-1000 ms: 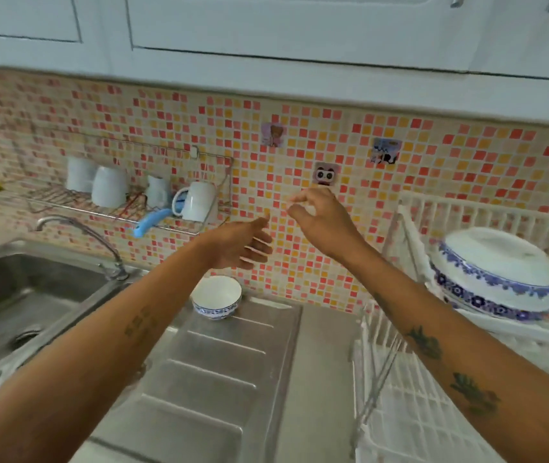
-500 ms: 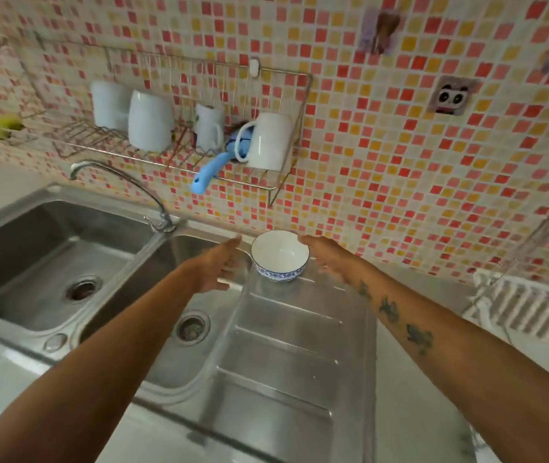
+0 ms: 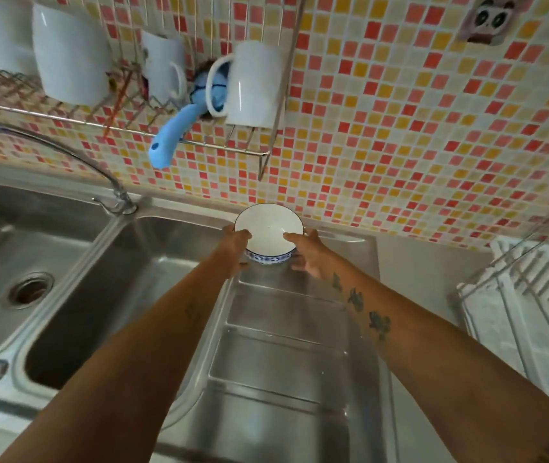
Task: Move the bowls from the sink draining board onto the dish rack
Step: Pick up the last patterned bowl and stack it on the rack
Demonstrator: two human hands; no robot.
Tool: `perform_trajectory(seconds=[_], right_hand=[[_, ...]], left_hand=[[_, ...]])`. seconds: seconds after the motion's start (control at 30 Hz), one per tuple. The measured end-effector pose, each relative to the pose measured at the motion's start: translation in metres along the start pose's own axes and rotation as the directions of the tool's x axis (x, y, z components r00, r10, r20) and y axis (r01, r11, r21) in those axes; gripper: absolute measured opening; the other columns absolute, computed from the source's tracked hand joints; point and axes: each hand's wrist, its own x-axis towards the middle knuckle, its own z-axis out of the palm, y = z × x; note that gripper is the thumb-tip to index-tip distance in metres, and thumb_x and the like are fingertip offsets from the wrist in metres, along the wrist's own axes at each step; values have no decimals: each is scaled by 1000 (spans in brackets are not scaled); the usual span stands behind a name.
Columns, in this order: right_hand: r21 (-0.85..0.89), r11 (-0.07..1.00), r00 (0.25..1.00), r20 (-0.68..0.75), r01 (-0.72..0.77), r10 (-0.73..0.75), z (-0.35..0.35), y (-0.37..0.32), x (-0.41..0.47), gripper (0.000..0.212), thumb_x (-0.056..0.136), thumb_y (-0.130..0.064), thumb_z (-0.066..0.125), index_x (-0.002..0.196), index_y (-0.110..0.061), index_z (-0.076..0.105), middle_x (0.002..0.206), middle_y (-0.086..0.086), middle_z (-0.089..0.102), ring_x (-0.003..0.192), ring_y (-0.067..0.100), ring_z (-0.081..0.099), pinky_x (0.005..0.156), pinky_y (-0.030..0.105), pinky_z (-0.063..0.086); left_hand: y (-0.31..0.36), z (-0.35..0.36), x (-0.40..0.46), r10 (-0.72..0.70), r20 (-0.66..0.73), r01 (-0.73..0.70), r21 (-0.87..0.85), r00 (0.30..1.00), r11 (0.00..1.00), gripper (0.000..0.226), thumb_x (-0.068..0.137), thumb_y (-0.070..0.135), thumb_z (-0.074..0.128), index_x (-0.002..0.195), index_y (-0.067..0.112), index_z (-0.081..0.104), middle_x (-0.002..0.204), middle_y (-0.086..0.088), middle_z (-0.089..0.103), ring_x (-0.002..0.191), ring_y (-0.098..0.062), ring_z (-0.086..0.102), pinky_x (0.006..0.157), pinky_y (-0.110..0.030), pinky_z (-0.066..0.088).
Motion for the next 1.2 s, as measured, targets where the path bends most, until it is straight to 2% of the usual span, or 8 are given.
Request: perform_trajectory(seconds=[0.17,0.33,0.6,0.77,0.83,0.9,1.03,1.2], right_hand=[[84,996,1000,1,10,-10,9,7,8,57,93,-2,45,139,-27,23,143,10,38,114,34,54,91,48,53],[236,971,998,35,34,-44,8,10,15,60,90,10,38,138,-25,27,144,10,31,110,32,46,84,52,55],[279,958,997,5,69,-73,-14,13,-2,63,85,15,41,130,-28,33,144,9,33,126,40,43,87,59,53],[250,960,992,-51,127,-118,-55,2,-39,70,84,16,41,136,-29,30,145,8,30,124,44,45,85,62,53],[239,956,986,-56,168,-159,-74,-6,-63,71,83,16,41,136,-29,30,142,8,32,122,43,46,84,62,54],[216,955,979,-56,205,-197,-90,-15,-91,71,82,17,40,135,-30,31,136,5,34,115,39,48,79,59,56],[89,947,951,-34,309,-307,-119,-33,-156,70,82,14,43,134,-31,33,120,5,41,106,33,53,65,45,59],[-101,869,875,50,484,-482,-150,-63,-242,73,82,14,43,139,-29,30,134,8,41,122,34,46,70,46,59]], left_hand=[[-9,-1,15,-30,17,30,-18,999,999,60,89,-2,39,143,23,31,147,-15,37,129,-43,43,98,-59,45],[-14,-4,19,-4,45,7,-83,999,997,64,86,-10,38,142,19,36,145,-15,41,117,-40,48,92,-58,51],[-13,10,-1,27,41,-21,-142,999,990,62,84,-15,45,139,12,38,142,-17,41,115,-40,50,56,-43,56],[-5,36,-34,-58,189,112,-288,980,951,47,91,25,55,135,11,45,127,-16,52,112,-34,53,65,-47,56],[0,45,-44,-138,291,245,-373,947,895,68,84,56,57,132,8,48,108,-15,57,112,-33,54,70,-52,56],[6,52,-54,-220,388,384,-419,895,823,91,76,74,52,134,5,44,118,-17,54,118,-38,51,82,-57,52],[24,70,-103,-220,614,508,-345,758,789,90,64,77,63,138,27,49,145,-15,48,129,-46,47,103,-58,41],[49,93,-202,-11,648,322,-364,762,874,62,79,65,56,115,17,70,123,-24,66,114,-50,58,96,-66,43]])
